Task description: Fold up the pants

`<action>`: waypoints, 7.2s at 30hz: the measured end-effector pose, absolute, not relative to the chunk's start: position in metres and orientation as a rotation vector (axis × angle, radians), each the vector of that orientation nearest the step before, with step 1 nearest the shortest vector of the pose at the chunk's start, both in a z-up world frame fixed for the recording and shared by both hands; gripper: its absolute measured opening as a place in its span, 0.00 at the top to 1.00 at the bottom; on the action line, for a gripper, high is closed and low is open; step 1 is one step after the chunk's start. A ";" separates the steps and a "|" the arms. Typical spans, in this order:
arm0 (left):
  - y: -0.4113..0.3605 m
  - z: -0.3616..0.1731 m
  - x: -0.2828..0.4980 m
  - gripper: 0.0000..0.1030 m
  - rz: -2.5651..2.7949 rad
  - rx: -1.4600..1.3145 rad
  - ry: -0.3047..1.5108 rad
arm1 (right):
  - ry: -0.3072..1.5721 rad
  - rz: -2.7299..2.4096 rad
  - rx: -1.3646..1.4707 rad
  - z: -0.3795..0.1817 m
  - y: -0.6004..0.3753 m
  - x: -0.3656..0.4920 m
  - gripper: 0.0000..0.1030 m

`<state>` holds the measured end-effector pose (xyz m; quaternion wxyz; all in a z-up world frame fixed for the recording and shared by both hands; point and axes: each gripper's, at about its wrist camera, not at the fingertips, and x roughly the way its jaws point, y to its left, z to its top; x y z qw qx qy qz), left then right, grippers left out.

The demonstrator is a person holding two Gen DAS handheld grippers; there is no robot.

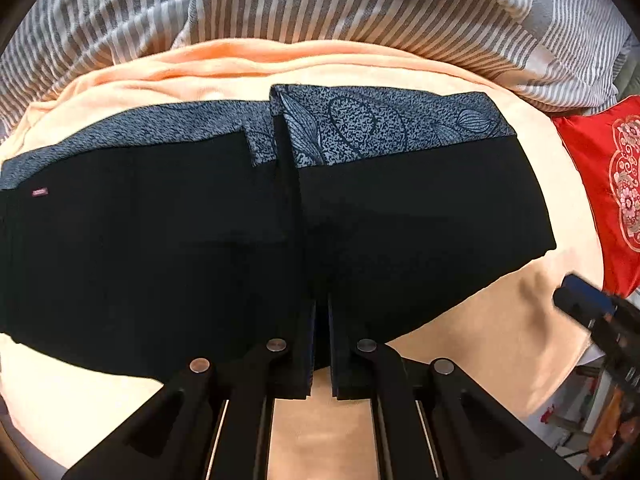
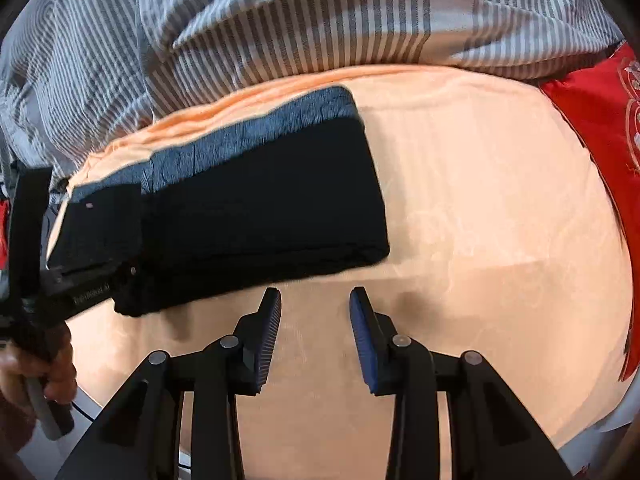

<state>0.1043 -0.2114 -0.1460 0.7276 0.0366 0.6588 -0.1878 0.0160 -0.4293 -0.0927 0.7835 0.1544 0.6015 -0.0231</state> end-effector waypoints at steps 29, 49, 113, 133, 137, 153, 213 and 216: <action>-0.240 -0.153 0.150 0.93 -0.196 0.037 1.416 | 1.346 0.026 0.296 -0.145 -0.444 0.121 0.66; -0.181 -0.088 0.092 0.01 -0.040 -0.135 1.381 | 1.384 0.145 0.234 -0.105 -0.426 0.069 0.52; 0.087 -0.141 0.113 0.74 0.147 -0.500 1.132 | 1.473 0.299 0.073 -0.089 -0.217 0.103 0.29; -0.005 -0.090 0.110 0.75 0.079 0.037 1.006 | 1.516 0.666 0.079 -0.013 -0.082 0.270 0.17; -0.012 -0.087 0.108 0.75 0.070 0.070 0.992 | 1.665 0.751 -0.004 -0.035 -0.032 0.283 0.17; -0.043 -0.067 0.097 0.75 -0.010 0.176 0.939 | 1.701 0.804 -0.101 -0.062 -0.029 0.279 0.83; -0.186 -0.128 0.125 0.48 -0.097 -0.021 1.380 | 1.274 0.250 0.525 -0.115 -0.482 0.177 0.59; -0.190 -0.131 0.118 0.48 -0.108 0.007 1.371 | 1.307 0.238 0.469 -0.121 -0.472 0.183 0.80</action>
